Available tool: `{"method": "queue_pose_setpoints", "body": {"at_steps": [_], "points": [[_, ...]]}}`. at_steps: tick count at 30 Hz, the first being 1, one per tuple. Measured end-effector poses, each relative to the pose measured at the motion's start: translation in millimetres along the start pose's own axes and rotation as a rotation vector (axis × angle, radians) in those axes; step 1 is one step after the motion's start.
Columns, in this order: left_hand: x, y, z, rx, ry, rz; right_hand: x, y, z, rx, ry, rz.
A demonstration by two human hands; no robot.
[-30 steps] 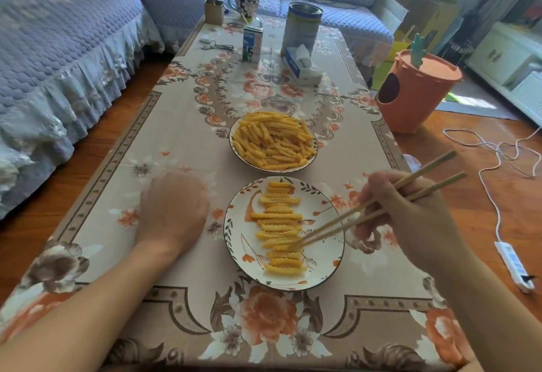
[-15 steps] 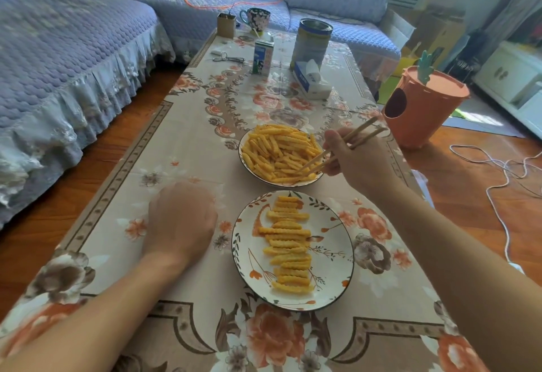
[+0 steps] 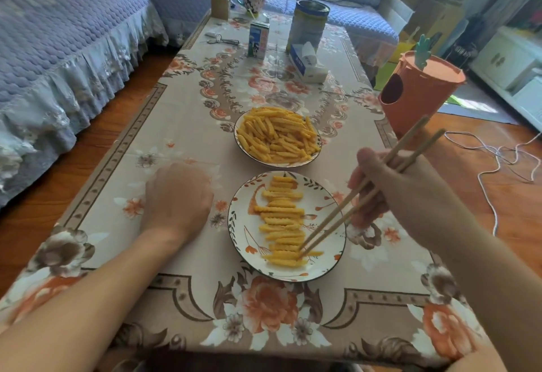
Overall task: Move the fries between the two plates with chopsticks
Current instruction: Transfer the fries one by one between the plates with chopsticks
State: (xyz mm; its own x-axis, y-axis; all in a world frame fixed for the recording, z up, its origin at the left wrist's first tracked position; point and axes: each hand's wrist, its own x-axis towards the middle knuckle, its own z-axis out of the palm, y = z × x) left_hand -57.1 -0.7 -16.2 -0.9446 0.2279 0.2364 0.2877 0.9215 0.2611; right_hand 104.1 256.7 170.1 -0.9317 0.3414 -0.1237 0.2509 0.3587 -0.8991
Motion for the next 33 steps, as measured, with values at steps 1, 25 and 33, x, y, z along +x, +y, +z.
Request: {"method": "queue_pose_setpoints", "body": {"at_steps": [1,25,33], "points": [[0.0,-0.1,0.2,-0.001,-0.002,0.0,-7.4,5.5,4.0,-0.005,0.0,0.011],[0.7,-1.7,2.8,0.01,0.018,0.005,122.1,40.4,16.7,0.135,0.36,-0.278],[0.7,-1.7,3.4,0.002,0.025,-0.003,140.5,37.5,20.8,0.124,0.346,-0.22]]}}
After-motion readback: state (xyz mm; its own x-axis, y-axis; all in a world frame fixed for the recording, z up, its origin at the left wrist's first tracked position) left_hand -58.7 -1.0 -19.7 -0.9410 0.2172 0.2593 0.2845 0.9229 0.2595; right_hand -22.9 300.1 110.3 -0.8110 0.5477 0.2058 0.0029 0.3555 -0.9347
